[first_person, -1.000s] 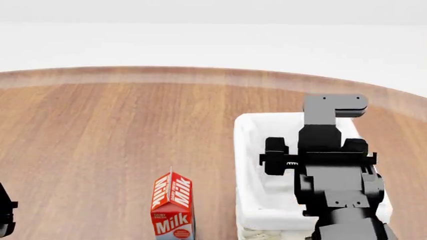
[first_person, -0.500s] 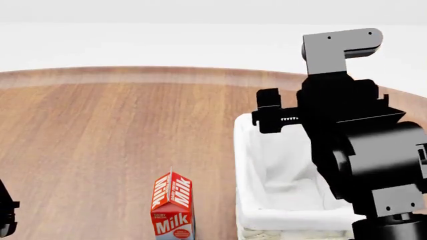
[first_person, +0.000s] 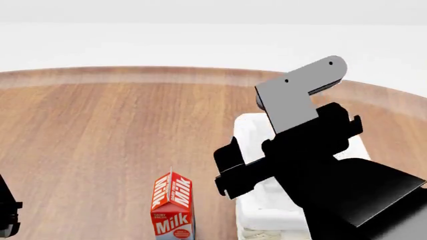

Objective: Pick up the alphabet soup and the tomato sauce, and put them in the basket.

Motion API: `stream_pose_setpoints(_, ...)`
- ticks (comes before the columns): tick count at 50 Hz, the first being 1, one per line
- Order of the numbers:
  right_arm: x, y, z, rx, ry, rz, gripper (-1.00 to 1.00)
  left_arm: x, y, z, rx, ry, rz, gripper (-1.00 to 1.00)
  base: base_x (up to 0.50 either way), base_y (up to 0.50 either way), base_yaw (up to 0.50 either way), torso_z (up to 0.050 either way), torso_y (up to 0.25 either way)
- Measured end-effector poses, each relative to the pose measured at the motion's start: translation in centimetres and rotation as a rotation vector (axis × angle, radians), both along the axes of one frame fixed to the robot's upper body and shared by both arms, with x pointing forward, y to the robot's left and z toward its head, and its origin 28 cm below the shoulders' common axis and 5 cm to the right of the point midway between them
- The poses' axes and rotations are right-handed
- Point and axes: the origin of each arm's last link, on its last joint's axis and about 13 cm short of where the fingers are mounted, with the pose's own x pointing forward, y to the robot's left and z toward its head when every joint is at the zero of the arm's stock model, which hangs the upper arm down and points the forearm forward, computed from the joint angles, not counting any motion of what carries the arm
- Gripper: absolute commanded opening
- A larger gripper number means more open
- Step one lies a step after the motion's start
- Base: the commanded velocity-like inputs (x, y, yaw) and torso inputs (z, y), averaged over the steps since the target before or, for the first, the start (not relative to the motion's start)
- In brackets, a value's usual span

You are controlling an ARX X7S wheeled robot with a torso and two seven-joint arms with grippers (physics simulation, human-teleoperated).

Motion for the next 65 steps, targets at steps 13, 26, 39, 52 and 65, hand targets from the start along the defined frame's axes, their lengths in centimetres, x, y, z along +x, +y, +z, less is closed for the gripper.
stream_pose_setpoints(13, -4.2, 0.6, -1.3, -0.03, 0.008, 0.154, 1.0, 0.0, 0.0, 0.0, 0.002, 0.001, 0.001, 1.0, 0.0, 0.0, 0.0, 0.0, 0.0)
stream_pose_setpoints(26, -7.5, 0.9, -2.8, -0.072, 0.031, 0.286, 1.0, -0.1, 0.0, 0.1, 0.003, 0.0, 0.003, 1.0, 0.0, 0.0, 0.0, 0.0, 0.0)
stream_pose_setpoints(39, -10.2, 1.1, -4.7, -0.125, 0.079, 0.396, 1.0, -0.1, 0.0, 0.3, 0.006, -0.002, 0.001, 1.0, 0.0, 0.0, 0.0, 0.0, 0.0)
stream_pose_setpoints(52, -12.1, 1.3, -6.9, -0.167, 0.149, 0.48, 1.0, -0.2, -0.1, 0.3, 0.006, -0.003, 0.002, 1.0, 0.0, 0.0, 0.0, 0.0, 0.0)
stream_pose_setpoints(65, -13.6, 1.2, -9.6, -0.208, 0.248, 0.507, 1.0, -0.1, -0.2, 0.3, 0.007, -0.002, 0.0, 1.0, 0.0, 0.0, 0.0, 0.0, 0.0)
